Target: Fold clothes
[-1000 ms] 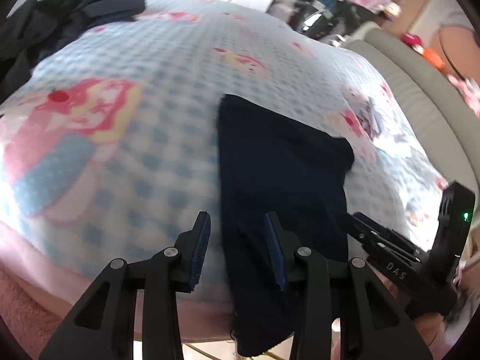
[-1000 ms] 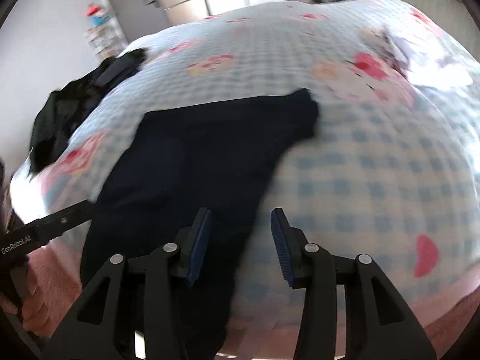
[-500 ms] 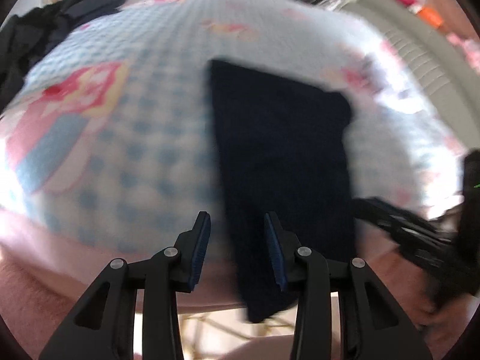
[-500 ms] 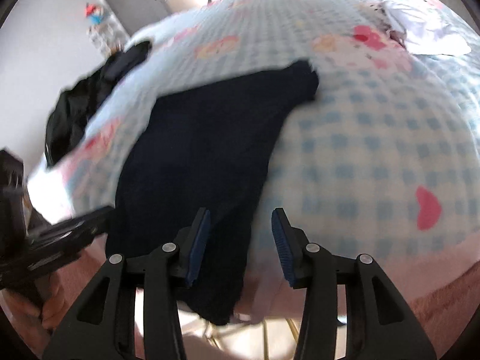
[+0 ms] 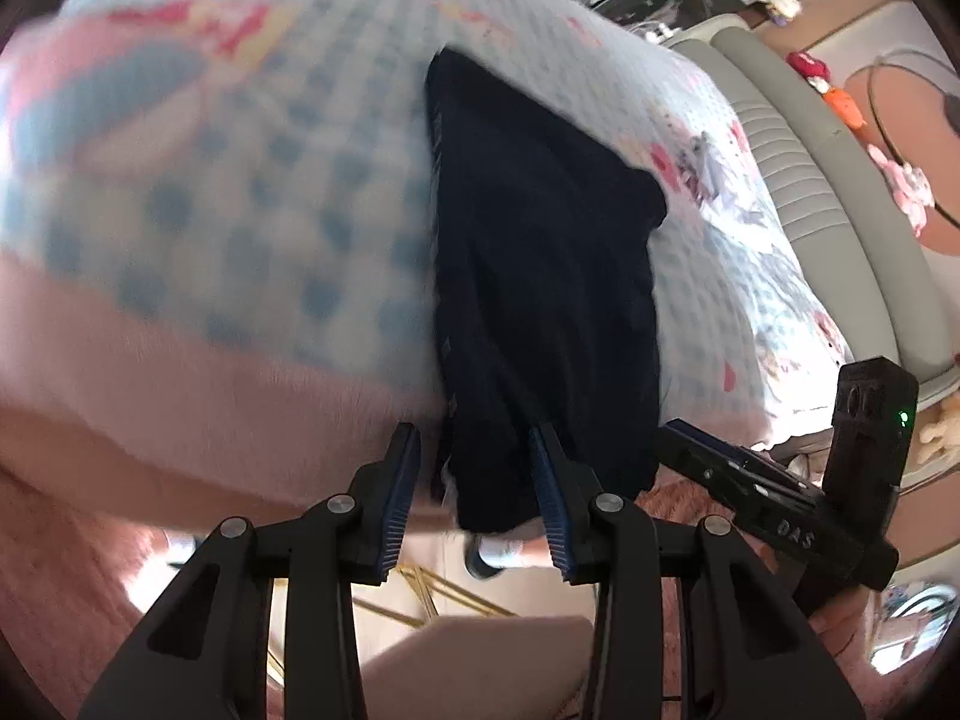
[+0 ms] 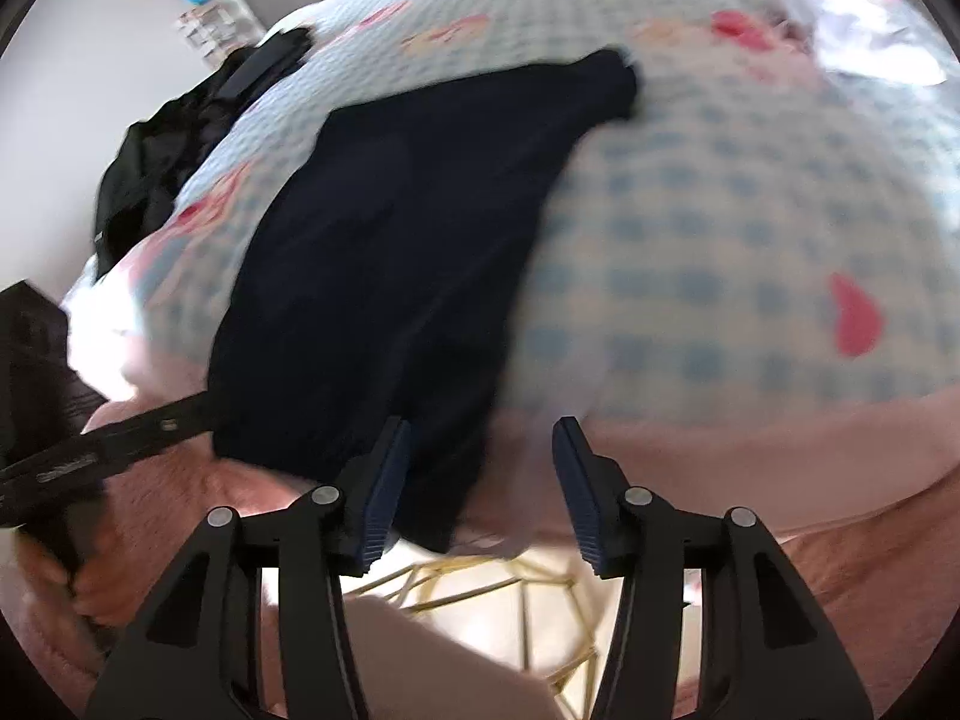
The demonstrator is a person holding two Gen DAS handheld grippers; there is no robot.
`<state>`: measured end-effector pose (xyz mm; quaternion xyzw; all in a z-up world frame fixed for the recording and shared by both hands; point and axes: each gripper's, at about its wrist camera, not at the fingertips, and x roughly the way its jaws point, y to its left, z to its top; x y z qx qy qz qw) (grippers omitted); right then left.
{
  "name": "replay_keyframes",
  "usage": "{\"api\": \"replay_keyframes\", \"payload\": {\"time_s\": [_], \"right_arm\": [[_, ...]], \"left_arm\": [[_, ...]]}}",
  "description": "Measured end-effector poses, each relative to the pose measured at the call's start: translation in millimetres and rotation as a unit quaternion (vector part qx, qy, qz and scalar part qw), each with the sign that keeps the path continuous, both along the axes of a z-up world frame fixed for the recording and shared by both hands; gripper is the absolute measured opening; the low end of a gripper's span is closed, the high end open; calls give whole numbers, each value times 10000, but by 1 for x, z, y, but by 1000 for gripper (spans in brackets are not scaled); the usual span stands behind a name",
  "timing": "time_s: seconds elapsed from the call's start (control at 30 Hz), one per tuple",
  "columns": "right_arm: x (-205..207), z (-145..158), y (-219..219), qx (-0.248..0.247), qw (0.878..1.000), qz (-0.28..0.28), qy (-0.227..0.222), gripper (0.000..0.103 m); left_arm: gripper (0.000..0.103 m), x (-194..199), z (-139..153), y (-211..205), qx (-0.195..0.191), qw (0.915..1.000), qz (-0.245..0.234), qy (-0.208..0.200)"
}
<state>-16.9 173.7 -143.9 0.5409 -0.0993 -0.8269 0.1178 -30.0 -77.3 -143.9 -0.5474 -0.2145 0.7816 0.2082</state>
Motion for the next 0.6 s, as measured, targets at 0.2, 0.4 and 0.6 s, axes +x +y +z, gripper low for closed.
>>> {"api": "replay_keyframes", "payload": {"time_s": [0.2, 0.4, 0.6], "right_arm": [[11, -14, -13, -70, 9992, 383, -30, 50], [7, -27, -19, -108, 9993, 342, -86, 51], [6, -18, -24, -420, 9978, 473, 186, 36]], "left_arm": [[39, -3, -18, -10, 659, 9974, -43, -273], [38, -9, -23, -4, 831, 9958, -55, -374], [30, -6, -20, -4, 862, 9961, -56, -177]]}}
